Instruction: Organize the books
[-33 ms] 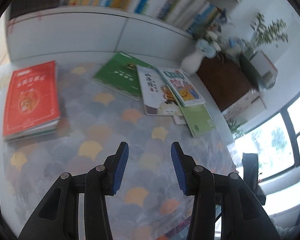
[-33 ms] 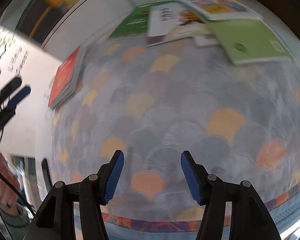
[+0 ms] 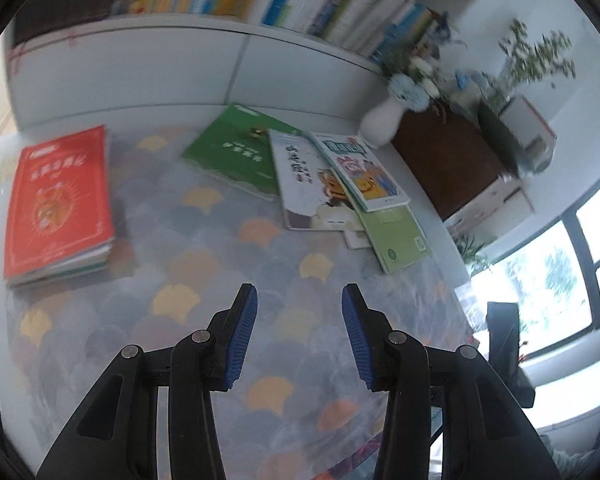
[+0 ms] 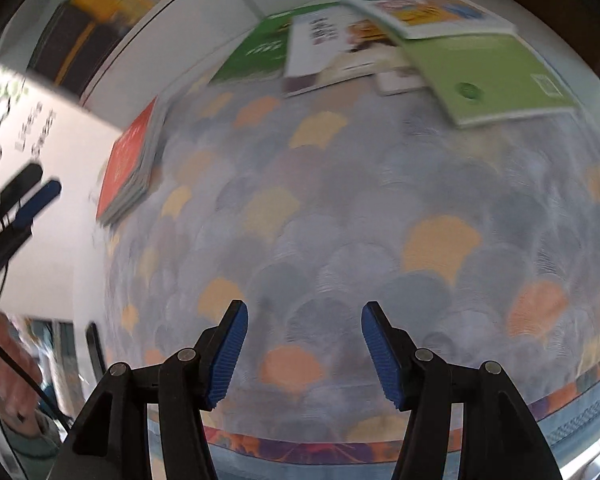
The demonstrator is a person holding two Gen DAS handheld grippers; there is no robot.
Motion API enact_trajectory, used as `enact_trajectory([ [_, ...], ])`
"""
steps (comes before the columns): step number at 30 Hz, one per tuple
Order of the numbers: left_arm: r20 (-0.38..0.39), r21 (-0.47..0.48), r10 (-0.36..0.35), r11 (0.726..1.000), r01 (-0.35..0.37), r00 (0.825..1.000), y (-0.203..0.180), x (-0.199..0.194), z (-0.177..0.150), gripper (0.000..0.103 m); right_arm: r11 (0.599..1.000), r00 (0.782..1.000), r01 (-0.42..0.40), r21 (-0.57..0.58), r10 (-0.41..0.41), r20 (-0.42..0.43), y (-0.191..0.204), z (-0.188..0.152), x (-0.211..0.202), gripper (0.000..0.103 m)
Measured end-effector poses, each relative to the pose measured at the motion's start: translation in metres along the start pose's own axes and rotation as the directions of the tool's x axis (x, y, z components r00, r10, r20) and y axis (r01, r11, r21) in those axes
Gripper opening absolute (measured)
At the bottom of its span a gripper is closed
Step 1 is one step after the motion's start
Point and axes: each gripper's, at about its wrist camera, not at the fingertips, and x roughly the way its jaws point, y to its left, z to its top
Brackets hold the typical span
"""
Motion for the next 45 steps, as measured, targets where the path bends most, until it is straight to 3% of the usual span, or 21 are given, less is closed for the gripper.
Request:
enact_trajectory([
  [4,0.027,0.02,-0.012,1.0,0.011,1.0,-0.034,0.013,0.017,0.041,1.0,0.999,-0.024,-0.004,0.025,0.042,-0.021,0.017,-0.018,0.057],
  [8,-0.002,0.006,-0.035,0.999,0.035,0.999,-0.061,0.044,0.034,0.045,1.0,0.997,-0.015,-0.018,0.017,0.077,-0.047,0.035,-0.037,0.057],
  [17,-0.083,-0.05,-0.039,0.998,0.035,0.996,-0.1,0.149,0.063,0.045,0.999,0.993,-0.005,0.038,0.0,0.117,-0.145,0.101,-0.05,0.057],
  [22,-0.109,-0.011,-0.03,1.0,0.029,0.994,-0.121,0.204,0.086,0.045,0.999,0.984,-0.007,0.04,0.0,0.176,-0.177,0.153,-0.061,0.057],
  [27,-0.133,0.001,0.017,1.0,-0.017,0.991,-0.122,0.248,0.114,0.045,0.999,0.966,0.04,0.016,-0.042,0.253,-0.19,0.213,-0.058,0.057],
  [31,-0.144,0.0,0.008,1.0,-0.008,0.99,-0.116,0.272,0.131,0.045,0.998,0.963,0.065,0.012,-0.066,0.261,-0.195,0.256,-0.037,0.038],
  [33,-0.154,0.002,0.001,1.0,-0.001,0.988,-0.112,0.281,0.135,0.045,0.994,0.957,0.104,0.015,-0.104,0.27,-0.195,0.27,-0.028,0.037],
  [36,-0.181,0.005,0.028,1.0,-0.027,0.983,-0.104,0.298,0.14,0.045,0.995,0.961,0.1,0.019,-0.101,0.259,-0.197,0.287,-0.015,0.037],
  [45,-0.203,-0.027,0.021,0.999,-0.028,0.979,-0.087,0.323,0.148,0.045,0.99,0.973,0.117,-0.079,-0.099,0.21,-0.181,0.316,0.012,0.037],
])
